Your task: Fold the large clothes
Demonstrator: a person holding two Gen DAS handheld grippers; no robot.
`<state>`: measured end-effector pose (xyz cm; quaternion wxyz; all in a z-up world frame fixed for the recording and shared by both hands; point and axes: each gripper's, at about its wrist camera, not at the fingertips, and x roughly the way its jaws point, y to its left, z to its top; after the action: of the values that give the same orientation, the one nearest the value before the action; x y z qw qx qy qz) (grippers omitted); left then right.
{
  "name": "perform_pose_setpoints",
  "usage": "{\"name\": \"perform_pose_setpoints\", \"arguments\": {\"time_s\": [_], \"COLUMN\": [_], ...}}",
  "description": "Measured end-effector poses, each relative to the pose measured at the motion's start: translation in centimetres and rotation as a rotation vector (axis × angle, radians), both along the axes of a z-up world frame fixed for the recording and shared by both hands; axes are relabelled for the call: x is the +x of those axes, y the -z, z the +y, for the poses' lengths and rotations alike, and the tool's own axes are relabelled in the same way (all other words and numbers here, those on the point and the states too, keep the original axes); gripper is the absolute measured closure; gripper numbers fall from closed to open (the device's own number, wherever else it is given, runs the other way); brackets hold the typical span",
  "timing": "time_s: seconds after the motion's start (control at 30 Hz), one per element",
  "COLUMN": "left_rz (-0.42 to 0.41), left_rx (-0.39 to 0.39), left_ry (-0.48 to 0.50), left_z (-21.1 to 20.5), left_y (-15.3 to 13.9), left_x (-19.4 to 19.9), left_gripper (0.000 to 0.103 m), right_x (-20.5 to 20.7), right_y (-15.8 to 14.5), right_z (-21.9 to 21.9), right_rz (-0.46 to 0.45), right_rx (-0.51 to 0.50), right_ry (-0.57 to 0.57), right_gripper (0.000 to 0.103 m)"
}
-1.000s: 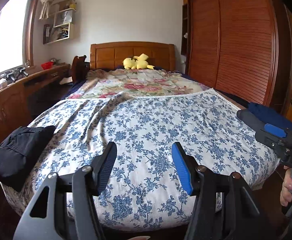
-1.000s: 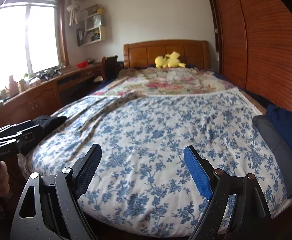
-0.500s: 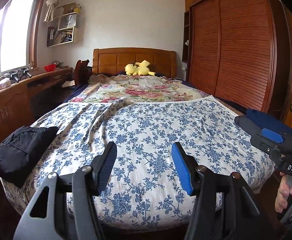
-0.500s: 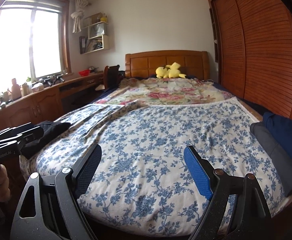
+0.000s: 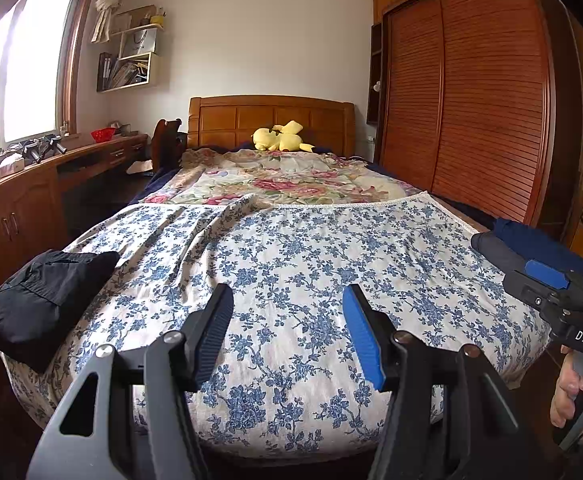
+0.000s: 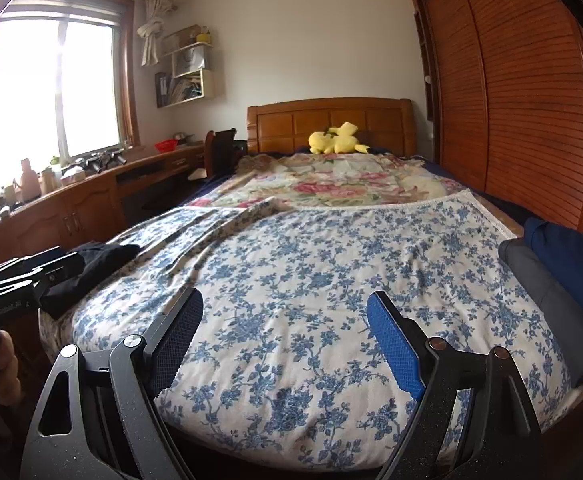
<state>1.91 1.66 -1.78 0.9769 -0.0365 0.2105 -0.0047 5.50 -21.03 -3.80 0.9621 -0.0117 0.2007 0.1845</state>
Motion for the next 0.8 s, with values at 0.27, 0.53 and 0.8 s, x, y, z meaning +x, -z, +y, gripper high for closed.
{"name": "perform_pose_setpoints", "arguments": {"time_s": [0.27,0.53,0.8], "left_rz": [-0.004,-0.017,-0.020], "left_rx": [0.004,0.010,0.012], "left_ry": [0.000,0.001,0.000], "left_z": [0.01,-0.19,-0.31], "left_y": [-0.24,-0.71,-0.73], "left_x": [-0.12,-0.52,-0.63], "left_gripper": [0.047,0.047,0.047], "right_x": [0.02,0.00,0.01], "right_y": [-0.02,-0.01,-0.02], "right_z": [-0.04,-0.07,-0.06], "right_rz": [0.000,-0.001,0.000], "right_rx": [0.001,-0.001,0.000], "right_ry": [0.000,0.000,-0.001], "right_gripper": [0.017,0.017,0.017]}}
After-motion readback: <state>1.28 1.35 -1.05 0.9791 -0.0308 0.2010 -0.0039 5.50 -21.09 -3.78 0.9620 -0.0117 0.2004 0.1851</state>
